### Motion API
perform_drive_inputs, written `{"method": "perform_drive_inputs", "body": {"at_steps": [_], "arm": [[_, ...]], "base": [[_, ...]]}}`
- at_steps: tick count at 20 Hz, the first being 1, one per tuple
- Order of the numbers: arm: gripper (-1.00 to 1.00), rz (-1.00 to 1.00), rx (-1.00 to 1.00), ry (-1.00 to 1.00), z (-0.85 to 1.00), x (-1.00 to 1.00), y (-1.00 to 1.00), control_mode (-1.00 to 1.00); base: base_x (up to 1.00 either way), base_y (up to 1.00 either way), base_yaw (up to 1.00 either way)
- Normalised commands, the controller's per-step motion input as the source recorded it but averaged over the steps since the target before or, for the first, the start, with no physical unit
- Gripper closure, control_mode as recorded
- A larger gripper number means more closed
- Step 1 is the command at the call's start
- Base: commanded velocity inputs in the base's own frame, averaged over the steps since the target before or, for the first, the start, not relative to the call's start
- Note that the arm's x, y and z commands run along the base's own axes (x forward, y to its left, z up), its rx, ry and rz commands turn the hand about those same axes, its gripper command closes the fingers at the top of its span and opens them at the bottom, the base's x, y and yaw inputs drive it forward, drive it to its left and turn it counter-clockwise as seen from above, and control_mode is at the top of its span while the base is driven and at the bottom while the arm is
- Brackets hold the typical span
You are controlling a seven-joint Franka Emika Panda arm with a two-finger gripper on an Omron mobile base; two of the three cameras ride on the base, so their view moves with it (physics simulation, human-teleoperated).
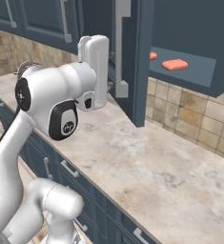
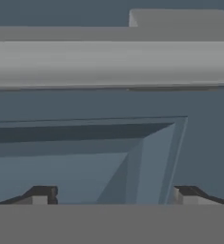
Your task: Pick up the bar soap and bar soap from the sink, and place them back in the cabinet, and close the cabinet door.
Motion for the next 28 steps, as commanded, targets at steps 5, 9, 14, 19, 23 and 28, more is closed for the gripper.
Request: {"method": "perform_drive_inputs", "body": {"at_steps": [5, 9, 14, 19, 23, 28], "arm": [[-1.0, 0.0, 0.0, 0.0, -0.12, 0.51, -0.15, -1.0], [-1.0, 0.0, 0.0, 0.0, -0.1, 0.48, -0.2, -1.0], [-1.0, 0.0, 0.0, 0.0, -0.11, 0.47, -0.17, -1.0], [-1.0, 0.0, 0.0, 0.0, -0.08, 0.45, -0.15, -1.0], [-1.0, 0.0, 0.0, 0.0, -0.06, 0.43, -0.14, -1.0], [-1.0, 0.0, 0.0, 0.0, -0.05, 0.44, -0.11, -1.0]], "base": [[0.0, 0.0, 0.0], [0.0, 0.0, 0.0], [0.0, 0.0, 0.0], [0.0, 0.0, 0.0], [0.0, 0.0, 0.0], [0.0, 0.0, 0.0]]}}
